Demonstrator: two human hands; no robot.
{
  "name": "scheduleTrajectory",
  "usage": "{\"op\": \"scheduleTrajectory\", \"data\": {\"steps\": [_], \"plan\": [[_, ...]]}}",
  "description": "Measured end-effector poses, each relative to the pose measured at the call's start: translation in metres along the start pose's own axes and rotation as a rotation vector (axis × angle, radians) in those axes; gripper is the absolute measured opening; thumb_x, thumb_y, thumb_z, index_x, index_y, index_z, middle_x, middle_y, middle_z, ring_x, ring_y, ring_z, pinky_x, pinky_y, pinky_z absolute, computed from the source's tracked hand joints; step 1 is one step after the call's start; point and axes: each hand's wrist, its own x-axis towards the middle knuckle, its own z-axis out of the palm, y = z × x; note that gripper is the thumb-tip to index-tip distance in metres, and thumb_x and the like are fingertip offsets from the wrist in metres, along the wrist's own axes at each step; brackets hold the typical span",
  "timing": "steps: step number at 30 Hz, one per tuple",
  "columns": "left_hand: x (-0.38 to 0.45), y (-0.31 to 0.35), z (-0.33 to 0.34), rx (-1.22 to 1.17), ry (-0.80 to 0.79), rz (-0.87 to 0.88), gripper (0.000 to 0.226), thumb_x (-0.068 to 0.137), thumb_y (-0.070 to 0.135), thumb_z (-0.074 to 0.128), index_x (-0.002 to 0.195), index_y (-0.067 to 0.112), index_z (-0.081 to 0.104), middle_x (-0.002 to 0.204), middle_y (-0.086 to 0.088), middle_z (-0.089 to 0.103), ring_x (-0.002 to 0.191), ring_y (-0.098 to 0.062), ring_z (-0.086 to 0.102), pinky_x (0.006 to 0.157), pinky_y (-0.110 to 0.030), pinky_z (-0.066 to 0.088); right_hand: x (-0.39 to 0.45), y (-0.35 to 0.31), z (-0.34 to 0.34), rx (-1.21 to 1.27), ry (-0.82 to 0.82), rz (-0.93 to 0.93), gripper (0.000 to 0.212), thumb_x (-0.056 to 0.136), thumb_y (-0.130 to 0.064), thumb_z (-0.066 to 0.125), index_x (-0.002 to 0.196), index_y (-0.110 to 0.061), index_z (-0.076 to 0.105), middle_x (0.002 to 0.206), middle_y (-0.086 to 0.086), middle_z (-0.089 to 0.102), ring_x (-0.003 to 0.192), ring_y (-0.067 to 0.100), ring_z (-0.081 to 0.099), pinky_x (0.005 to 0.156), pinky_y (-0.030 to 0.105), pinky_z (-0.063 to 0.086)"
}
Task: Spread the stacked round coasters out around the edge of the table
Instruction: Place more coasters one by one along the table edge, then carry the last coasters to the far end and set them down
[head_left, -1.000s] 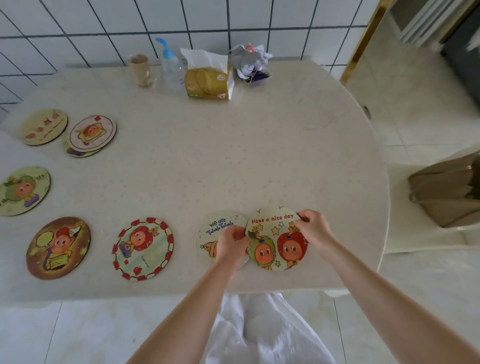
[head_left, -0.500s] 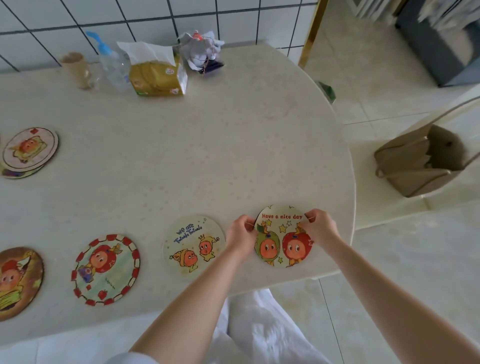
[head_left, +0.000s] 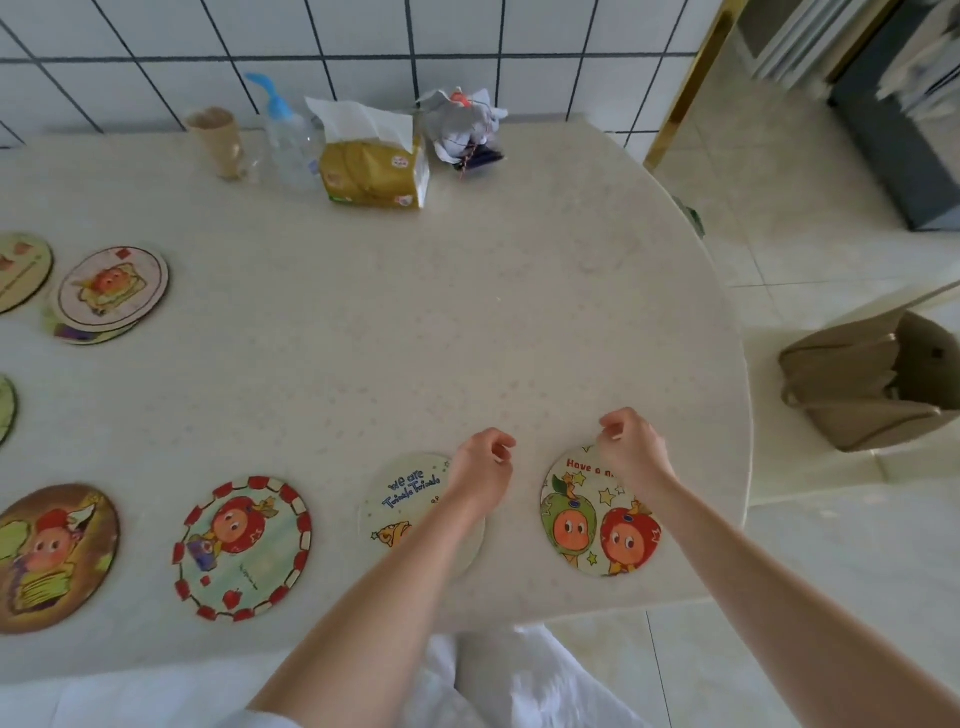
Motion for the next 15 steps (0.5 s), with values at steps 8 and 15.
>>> {"op": "scheduleTrajectory", "data": {"steps": [8, 15], "plan": [[0.021, -0.036, -0.126, -0.106, 0.239, -0.027, 0.023, 0.089, 0.000, 0.051, 0.099, 0.015, 0.066, 0.090, 0.000, 0.061, 0.073, -0.011, 0.056, 0.054, -0.009, 0.042, 0.018, -0.145, 0.074, 0.006, -0.118, -0.206, 0.026, 0.088, -0.009, 0.053, 0.112, -0.005, 0.063, 0.112, 0.010, 0.067, 0.108, 0.025, 0.060, 0.089, 0.028, 0.043], [0.048, -0.088, -0.285, -0.035, 0.446, -0.077, 0.020, 0.086, 0.006, 0.056, 0.094, 0.018, 0.069, 0.081, 0.004, 0.063, 0.067, -0.010, 0.056, 0.054, -0.018, 0.039, 0.033, -0.292, 0.182, -0.013, -0.185, -0.328, 0.023, 0.086, -0.005, 0.057, 0.107, -0.001, 0.066, 0.112, 0.017, 0.069, 0.108, 0.031, 0.062, 0.091, 0.031, 0.044]]}}
